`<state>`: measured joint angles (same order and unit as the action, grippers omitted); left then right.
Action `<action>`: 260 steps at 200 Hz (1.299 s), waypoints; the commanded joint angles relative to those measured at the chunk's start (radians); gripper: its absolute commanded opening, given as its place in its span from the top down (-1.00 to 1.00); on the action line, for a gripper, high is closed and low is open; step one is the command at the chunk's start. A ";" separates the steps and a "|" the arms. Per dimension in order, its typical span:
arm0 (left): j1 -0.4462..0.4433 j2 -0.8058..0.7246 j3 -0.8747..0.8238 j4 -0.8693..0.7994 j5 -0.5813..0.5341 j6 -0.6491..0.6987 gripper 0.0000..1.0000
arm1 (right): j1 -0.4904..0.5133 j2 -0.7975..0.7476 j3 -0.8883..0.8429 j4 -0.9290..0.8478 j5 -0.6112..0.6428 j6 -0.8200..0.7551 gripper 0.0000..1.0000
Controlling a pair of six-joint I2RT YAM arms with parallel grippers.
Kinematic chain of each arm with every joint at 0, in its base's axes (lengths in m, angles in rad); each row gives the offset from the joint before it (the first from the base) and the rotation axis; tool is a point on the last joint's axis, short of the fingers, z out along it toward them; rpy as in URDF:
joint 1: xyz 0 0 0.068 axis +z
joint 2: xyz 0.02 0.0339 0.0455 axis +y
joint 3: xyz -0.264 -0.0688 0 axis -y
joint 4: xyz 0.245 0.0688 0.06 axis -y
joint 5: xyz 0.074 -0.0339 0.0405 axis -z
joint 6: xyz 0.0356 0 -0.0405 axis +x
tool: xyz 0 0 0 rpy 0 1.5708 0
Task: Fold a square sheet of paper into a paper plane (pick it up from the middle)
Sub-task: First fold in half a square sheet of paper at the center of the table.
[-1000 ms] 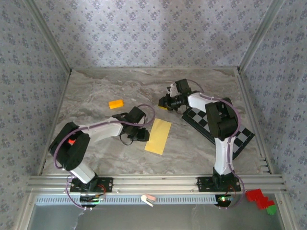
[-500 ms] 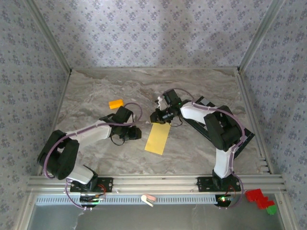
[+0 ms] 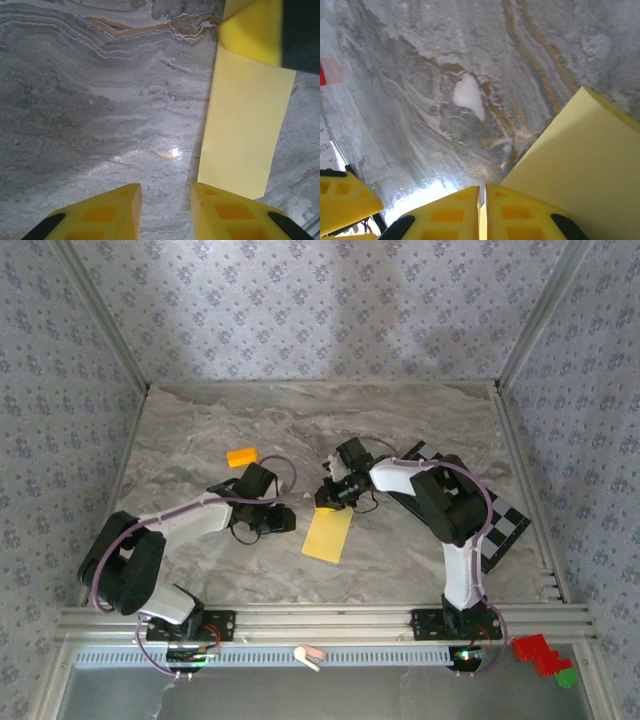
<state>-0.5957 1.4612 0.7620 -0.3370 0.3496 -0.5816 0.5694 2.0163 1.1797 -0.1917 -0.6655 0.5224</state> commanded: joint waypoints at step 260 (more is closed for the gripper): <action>-0.002 0.387 0.135 0.225 0.287 -0.003 1.00 | -0.034 0.058 -0.066 -0.013 0.048 -0.042 0.83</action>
<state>-0.5850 1.8381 0.9054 -0.0769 0.6437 -0.6178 0.5495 2.0216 1.1488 -0.1375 -0.7055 0.5037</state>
